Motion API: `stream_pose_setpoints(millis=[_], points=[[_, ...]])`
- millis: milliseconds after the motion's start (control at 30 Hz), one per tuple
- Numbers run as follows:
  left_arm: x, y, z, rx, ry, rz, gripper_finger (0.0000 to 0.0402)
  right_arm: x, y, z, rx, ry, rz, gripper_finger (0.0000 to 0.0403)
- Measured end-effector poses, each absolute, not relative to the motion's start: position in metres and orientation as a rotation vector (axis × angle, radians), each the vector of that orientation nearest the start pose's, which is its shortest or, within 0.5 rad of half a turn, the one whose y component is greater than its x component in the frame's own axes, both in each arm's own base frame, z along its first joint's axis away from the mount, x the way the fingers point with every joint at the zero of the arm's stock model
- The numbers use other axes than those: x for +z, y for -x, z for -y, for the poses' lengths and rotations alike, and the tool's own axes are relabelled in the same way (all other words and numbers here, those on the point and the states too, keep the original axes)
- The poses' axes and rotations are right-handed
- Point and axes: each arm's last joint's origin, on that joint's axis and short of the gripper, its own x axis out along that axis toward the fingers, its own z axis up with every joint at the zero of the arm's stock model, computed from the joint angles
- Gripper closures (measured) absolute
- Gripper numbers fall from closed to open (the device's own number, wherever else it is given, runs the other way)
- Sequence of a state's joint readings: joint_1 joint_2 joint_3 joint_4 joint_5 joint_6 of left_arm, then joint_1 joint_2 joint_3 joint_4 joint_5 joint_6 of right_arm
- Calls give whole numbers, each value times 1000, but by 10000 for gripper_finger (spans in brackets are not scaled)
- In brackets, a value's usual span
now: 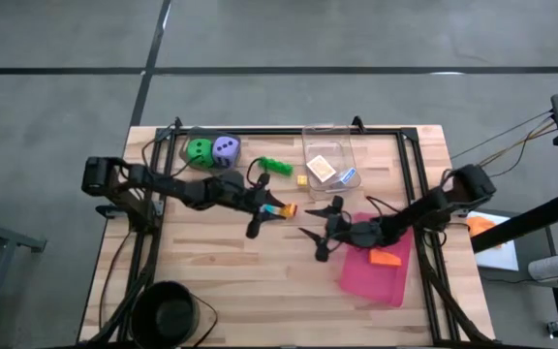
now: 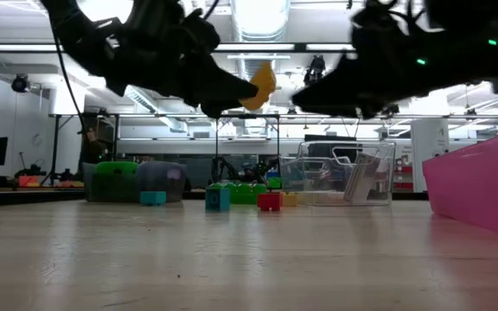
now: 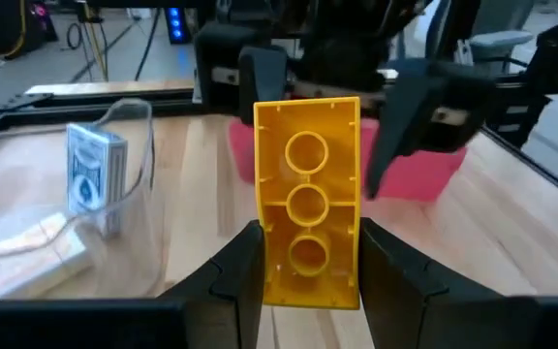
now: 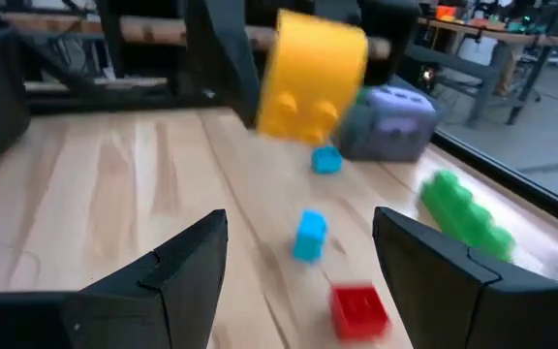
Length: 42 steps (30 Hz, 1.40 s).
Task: Pick & Place Toys
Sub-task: Put the yellow game piece into the pink bin
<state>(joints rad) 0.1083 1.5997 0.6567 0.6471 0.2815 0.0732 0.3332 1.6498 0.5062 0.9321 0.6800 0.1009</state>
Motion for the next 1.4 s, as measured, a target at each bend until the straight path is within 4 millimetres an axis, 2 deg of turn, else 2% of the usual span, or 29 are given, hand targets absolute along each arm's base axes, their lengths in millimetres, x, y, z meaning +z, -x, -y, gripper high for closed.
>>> stream_pose_setpoints(millis=[200,433,800,1167,1400], points=[[162,-294,-20,-146,-30,-234,272,164,-303,-77,-328,39,-128,145],[156,-282,-17,-149,-26,-170,272,169,-310,-69,-332,30,-112,145],[158,-284,-5,-193,-30,-158,272,167,-320,-51,-225,-72,-73,145],[158,-284,-5,-192,-25,-162,272,163,-342,-55,-181,-80,-55,145],[156,-284,-5,-193,-26,-184,273,162,-349,-57,-181,-63,-54,148]])
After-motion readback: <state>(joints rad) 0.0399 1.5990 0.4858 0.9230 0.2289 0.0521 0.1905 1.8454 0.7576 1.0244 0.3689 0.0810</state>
